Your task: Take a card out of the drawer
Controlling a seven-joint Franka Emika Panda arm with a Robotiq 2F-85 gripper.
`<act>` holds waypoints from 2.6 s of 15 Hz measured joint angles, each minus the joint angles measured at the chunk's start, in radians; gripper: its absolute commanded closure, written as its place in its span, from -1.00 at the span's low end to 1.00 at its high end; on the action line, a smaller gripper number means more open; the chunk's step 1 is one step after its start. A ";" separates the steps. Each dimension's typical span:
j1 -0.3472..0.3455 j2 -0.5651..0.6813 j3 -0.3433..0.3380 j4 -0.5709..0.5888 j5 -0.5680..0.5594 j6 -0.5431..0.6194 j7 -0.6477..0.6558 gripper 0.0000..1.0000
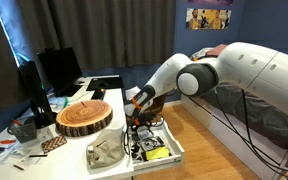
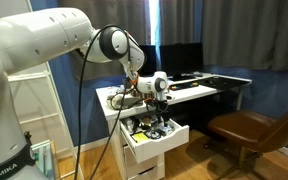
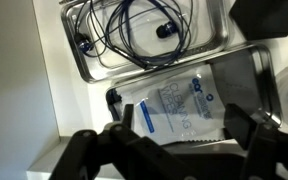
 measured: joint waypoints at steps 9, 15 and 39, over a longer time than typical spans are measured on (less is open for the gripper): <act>0.000 0.010 0.006 0.011 0.000 0.033 -0.023 -0.80; 0.000 0.035 0.009 0.030 0.000 0.030 -0.030 -0.37; 0.008 0.026 0.006 0.054 -0.003 0.030 -0.035 0.90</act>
